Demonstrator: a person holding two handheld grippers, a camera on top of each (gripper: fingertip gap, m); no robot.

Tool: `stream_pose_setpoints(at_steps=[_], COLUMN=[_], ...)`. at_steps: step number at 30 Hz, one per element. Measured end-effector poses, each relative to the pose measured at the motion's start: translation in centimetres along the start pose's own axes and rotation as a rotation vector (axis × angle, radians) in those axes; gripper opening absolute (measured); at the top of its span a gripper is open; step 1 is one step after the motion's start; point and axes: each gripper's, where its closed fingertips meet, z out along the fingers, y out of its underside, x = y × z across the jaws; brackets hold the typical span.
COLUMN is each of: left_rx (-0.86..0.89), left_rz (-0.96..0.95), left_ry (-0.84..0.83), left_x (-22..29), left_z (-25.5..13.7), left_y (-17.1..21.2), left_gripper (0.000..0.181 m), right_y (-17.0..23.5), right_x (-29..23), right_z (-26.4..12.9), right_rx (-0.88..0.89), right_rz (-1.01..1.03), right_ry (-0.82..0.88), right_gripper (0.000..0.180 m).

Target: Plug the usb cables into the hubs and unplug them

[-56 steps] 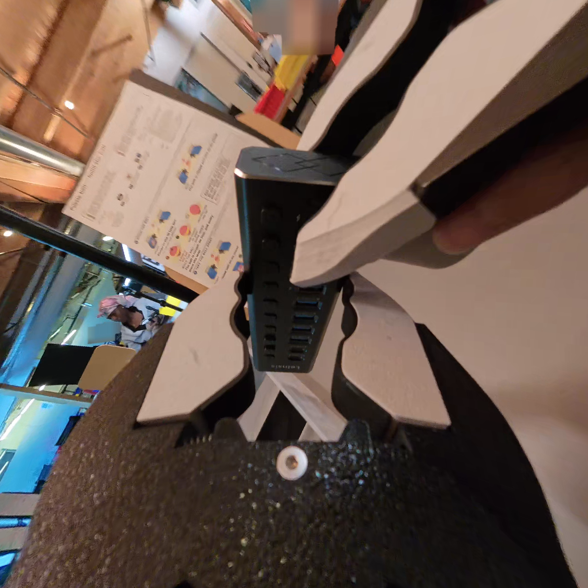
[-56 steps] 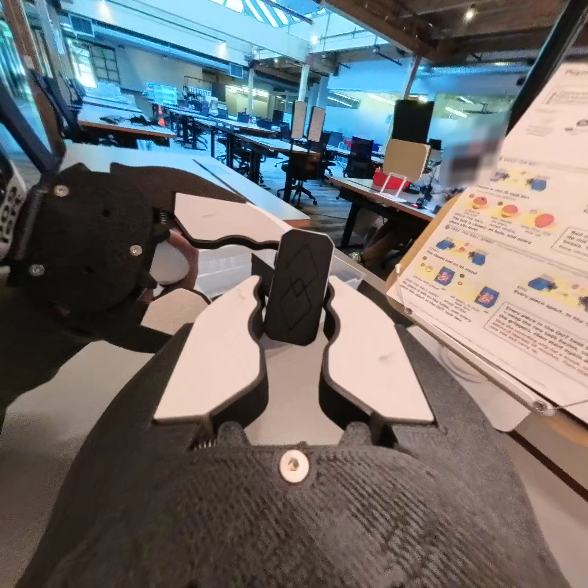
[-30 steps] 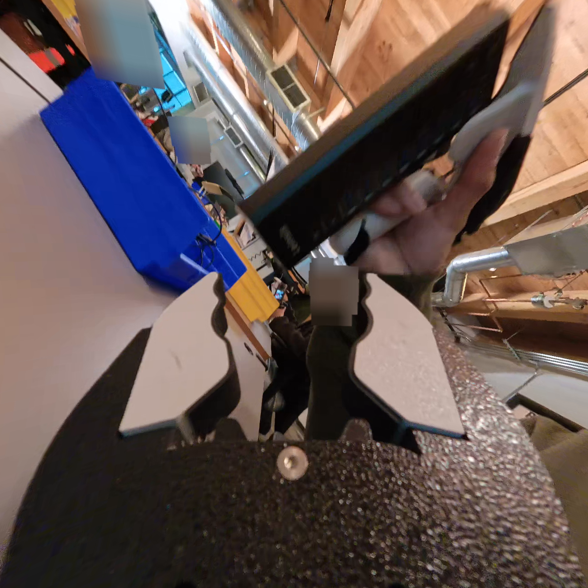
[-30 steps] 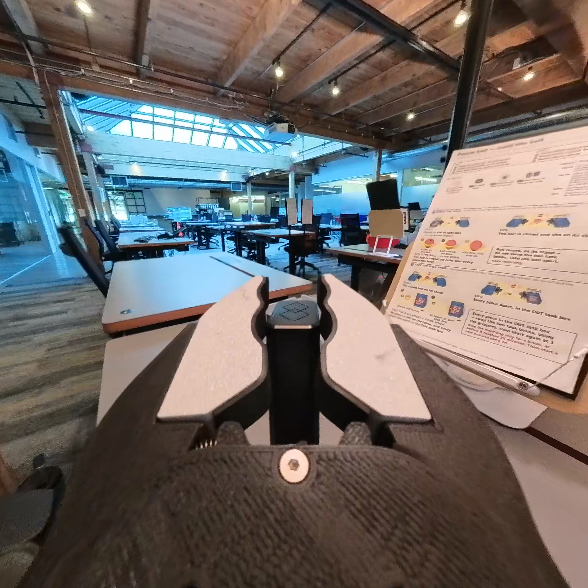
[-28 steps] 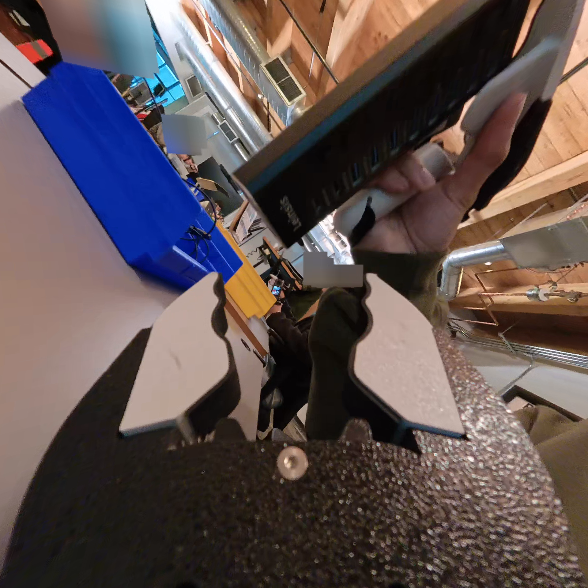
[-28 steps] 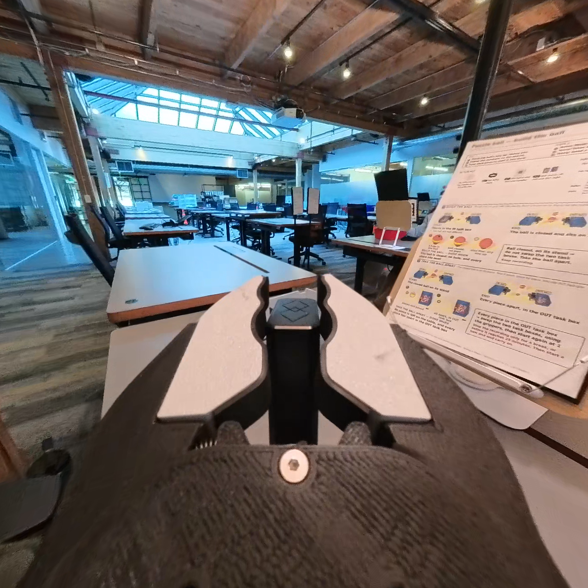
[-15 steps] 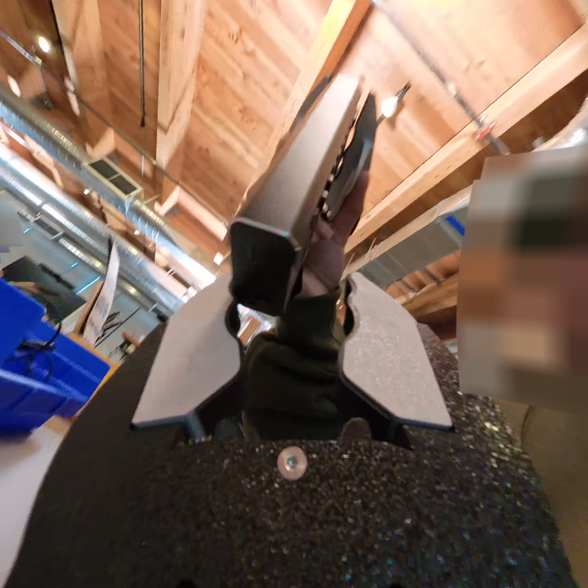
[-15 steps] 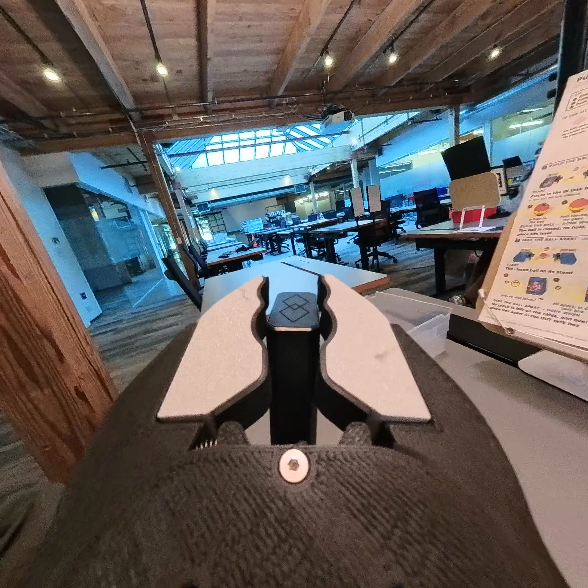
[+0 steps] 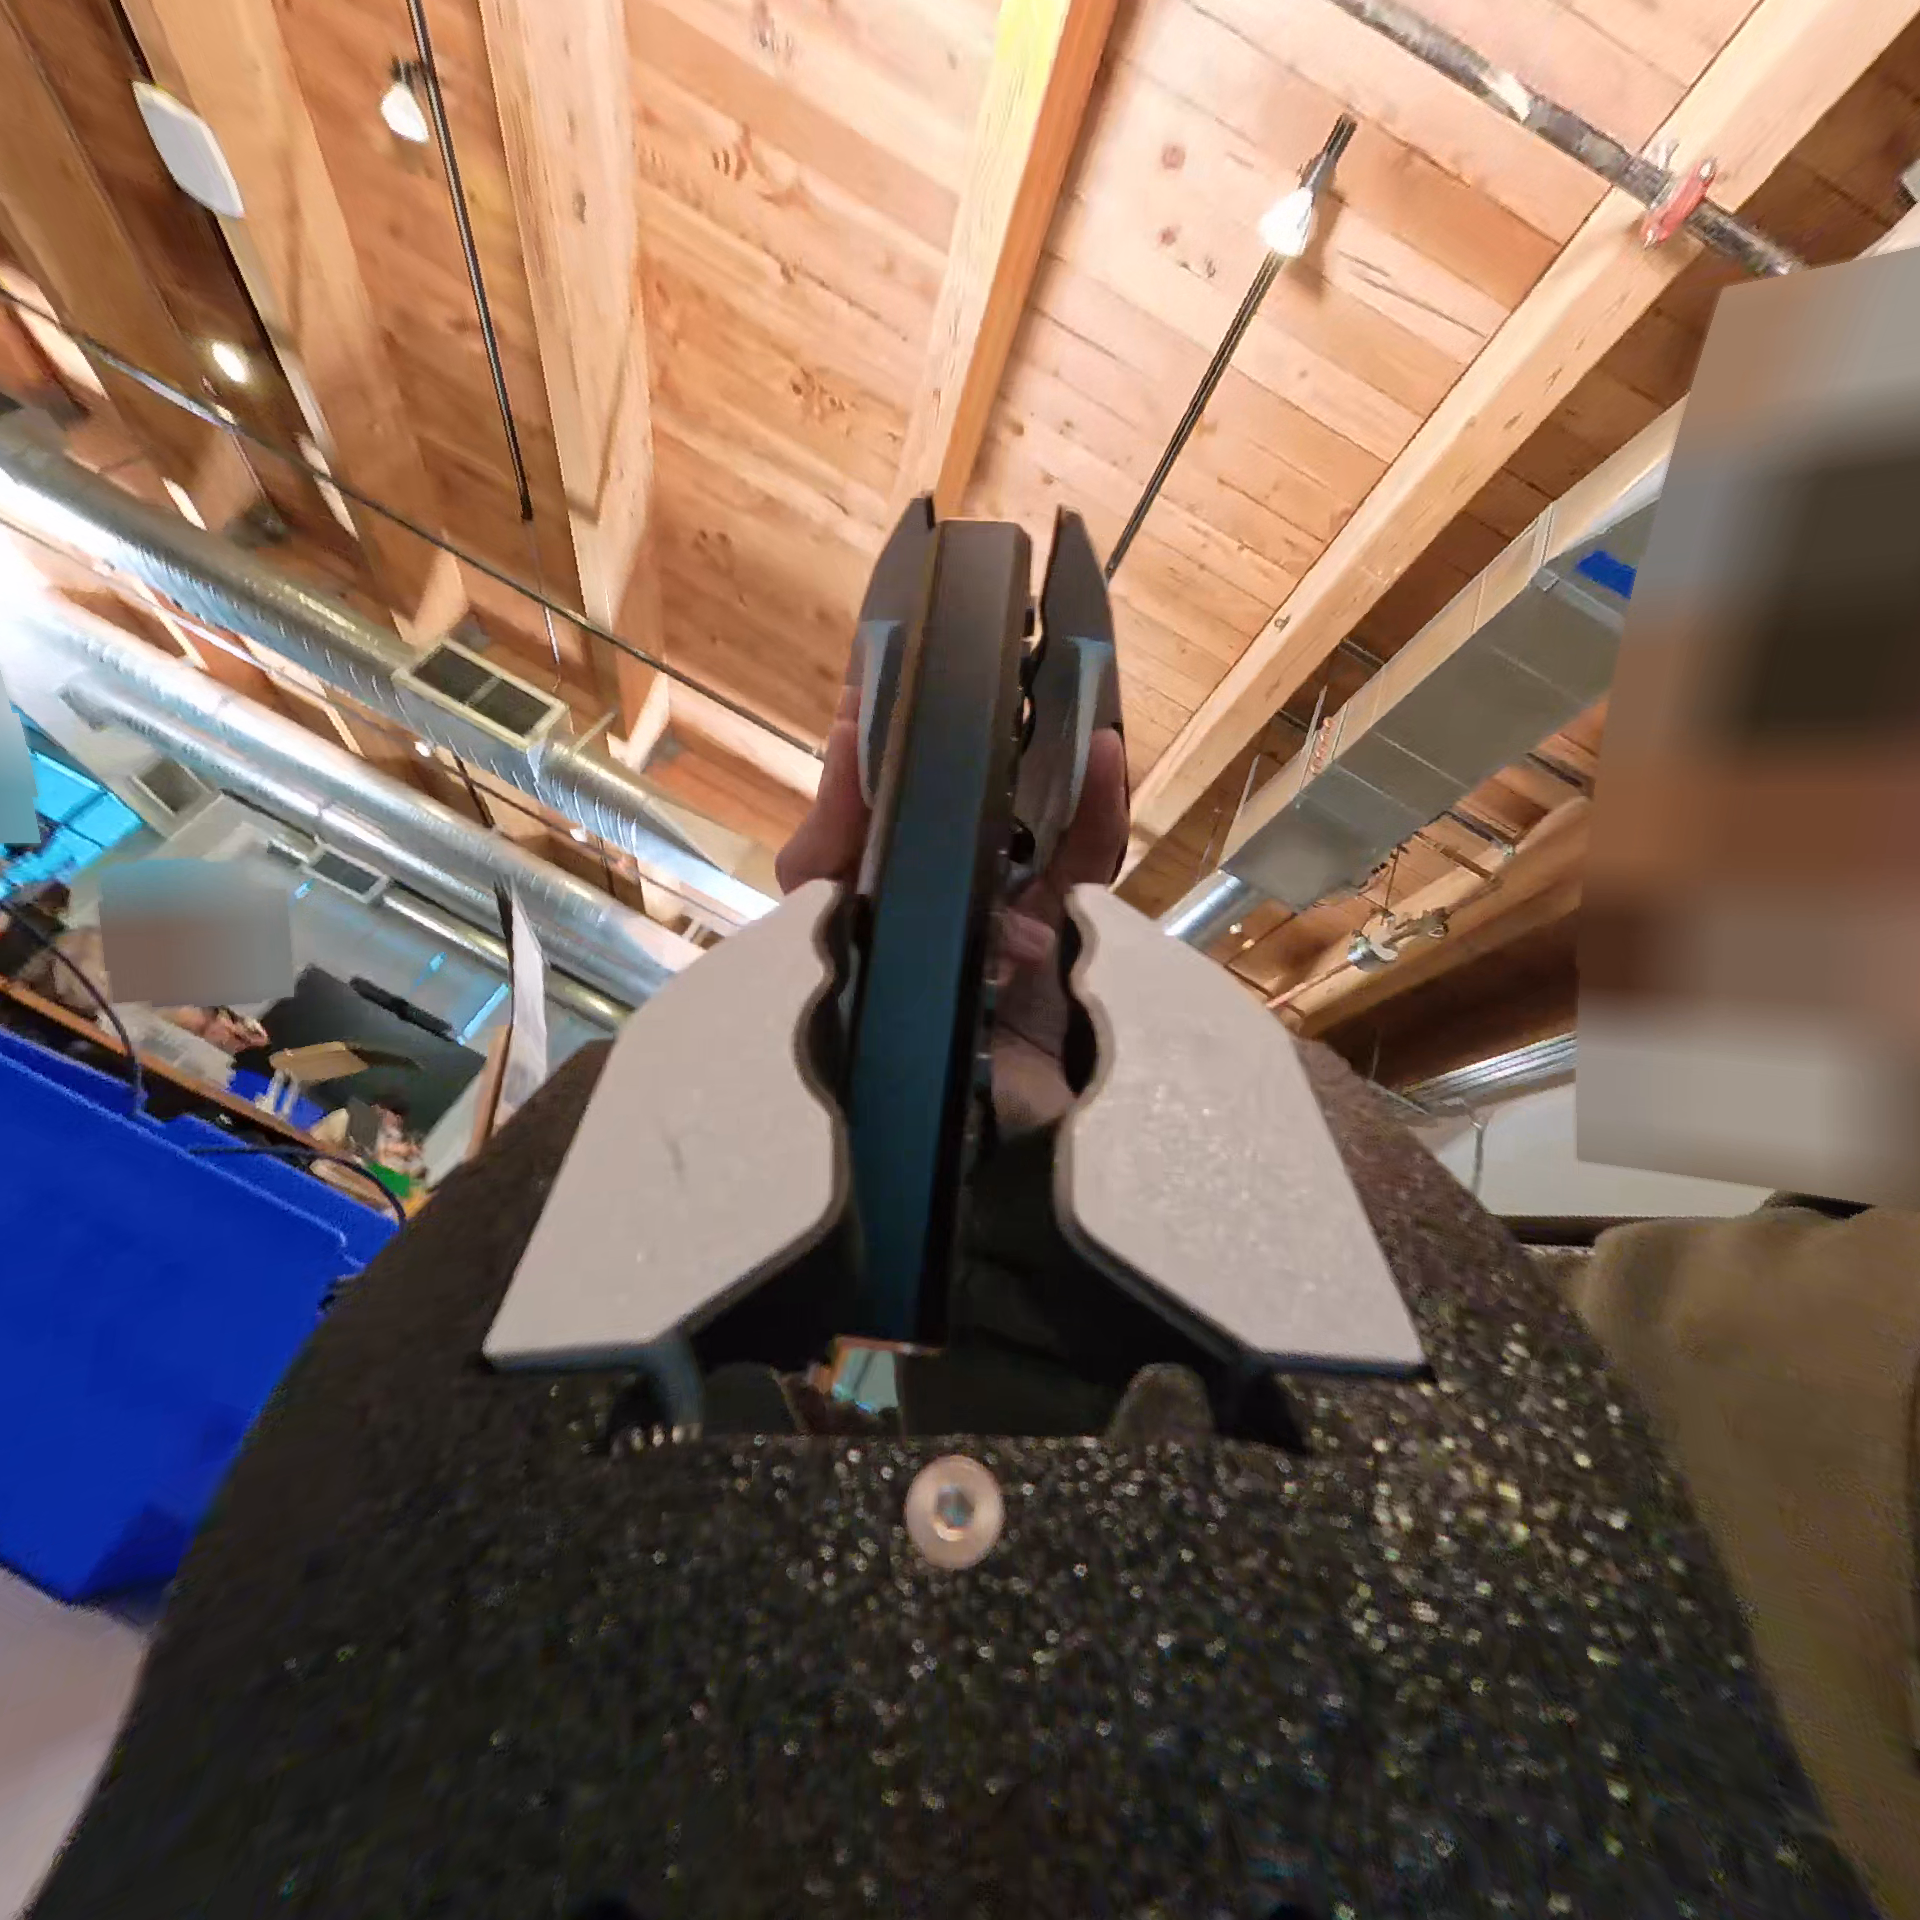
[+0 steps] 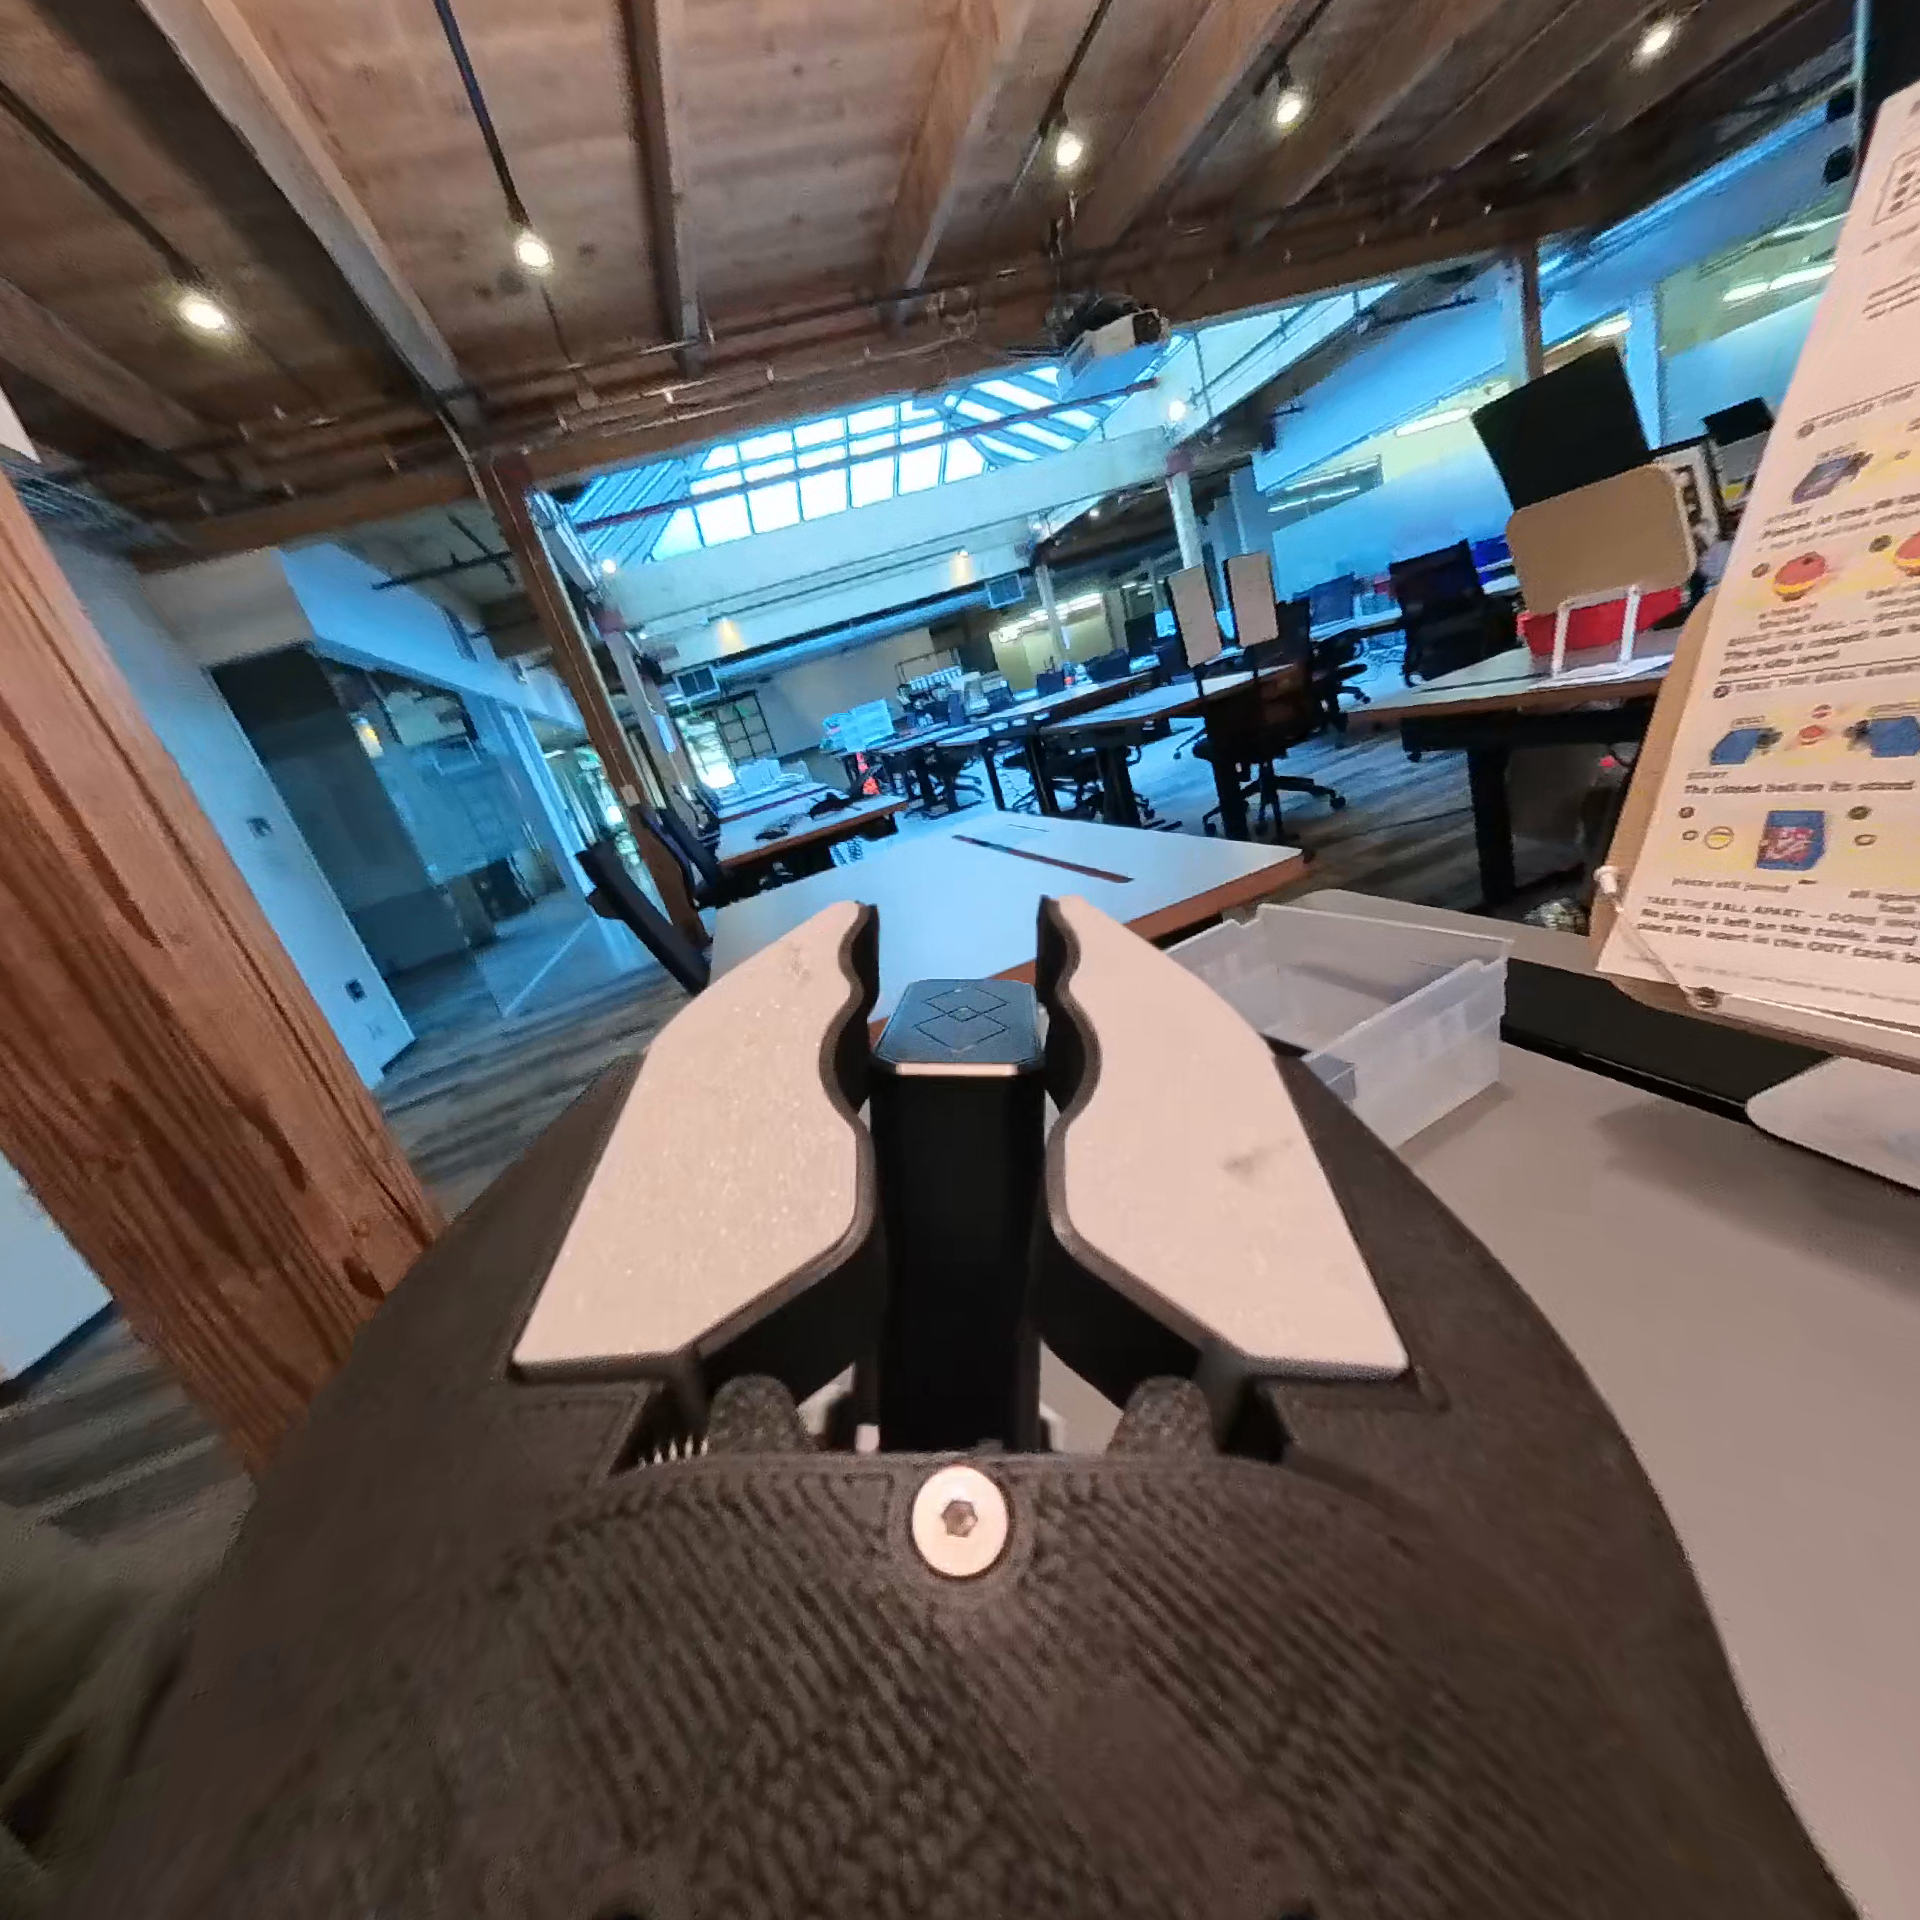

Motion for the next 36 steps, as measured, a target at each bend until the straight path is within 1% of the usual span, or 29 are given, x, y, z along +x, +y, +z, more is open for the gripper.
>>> stream_pose_setpoints(at_steps=[2, 4, 5, 7, 9, 11, 13, 16, 17, 18, 20, 23, 27, 29, 30, 32, 33, 34, 35, 36], left_rx=[0.008, -0.012, 0.009, 0.082, 0.073, 0.102, 0.179, 0.279, 0.309, 0.325, 0.316, 0.196, 0.031, -0.092, -0.165, -0.333, -0.432, -0.537, -0.639, -0.733], left_rz=[0.026, 0.008, 0.009, 0.013, -0.033, -0.101, -0.150, -0.188, -0.194, -0.186, -0.130, -0.107, -0.007, 0.074, 0.104, 0.208, 0.281, 0.358, 0.434, 0.499], left_ry=[-0.054, -0.125, -0.141, -0.119, -0.074, 0.017, 0.088, 0.143, 0.148, 0.149, 0.096, 0.014, -0.065, -0.090, -0.107, -0.126, -0.131, -0.127, -0.117, -0.103], left_x=[-0.6, -1.8, -2.1, -2.0, -1.9, -0.9, 0.0, 0.6, 0.7, 0.7, 0.1, -0.5, -0.7, -0.5, -0.4, -0.1, 0.1, 0.3, 0.5, 0.7], left_z=[0.1, -0.1, -0.2, -0.1, 0.5, 1.2, 1.6, 1.8, 1.7, 1.6, 1.2, 1.0, 0.3, 0.3, 0.3, 0.3, 0.3, 0.2, 0.2, 0.2], left_y=[0.8, 2.2, 2.6, 2.9, 4.0, 4.1, 3.3, 1.4, 0.6, 0.0, -0.8, -0.8, -1.6, -2.0, -2.2, -2.7, -2.9, -3.1, -3.2, -3.4], left_gripper=[0.059, 0.082, 0.085, 0.074, 0.072, 0.067, 0.060, 0.043, 0.040, 0.032, 0.030, 0.030, 0.030, 0.030, 0.031, 0.030, 0.031, 0.030, 0.030, 0.030], right_y=[0.2, 0.0, -0.2, -0.7, -1.1, -1.7, -2.0, -2.0, -1.8, -1.6, -1.4, -1.2, -0.5, -0.5, -0.6, -0.2, 0.5, 1.3, 1.9, 2.2], right_x=[0.1, -0.2, -0.4, -1.1, -1.5, -1.8, -1.5, -1.2, -1.1, -1.0, -0.3, 0.9, 1.4, 1.4, 1.4, 1.8, 1.7, 1.3, 0.8, 0.5], right_z=[0.2, 0.4, 0.6, 1.2, 1.7, 2.0, 2.2, 1.9, 1.8, 1.6, 1.0, -0.3, -2.1, -3.0, -3.5, -4.6, -5.3, -6.0, -6.6, -6.9], right_rx=[-0.044, -0.071, -0.081, -0.084, -0.082, -0.071, -0.062, -0.059, -0.065, -0.063, -0.072, -0.084, -0.205, -0.246, -0.281, -0.403, -0.502, -0.599, -0.670, -0.704], right_rz=[-0.048, -0.084, -0.088, -0.074, -0.062, -0.067, -0.069, -0.068, -0.062, -0.047, -0.068, -0.059, -0.110, -0.197, -0.253, -0.330, -0.332, -0.312, -0.277, -0.237], right_ry=[0.019, 0.031, 0.027, 0.007, 0.006, 0.010, 0.035, 0.054, 0.054, 0.053, 0.084, 0.098, 0.072, 0.053, 0.052, 0.050, 0.019, -0.038, -0.100, -0.150], right_gripper=[0.030, 0.030, 0.030, 0.030, 0.030, 0.030, 0.030, 0.030, 0.030, 0.030, 0.030, 0.029, 0.027, 0.027, 0.031, 0.059, 0.072, 0.081, 0.084, 0.083])
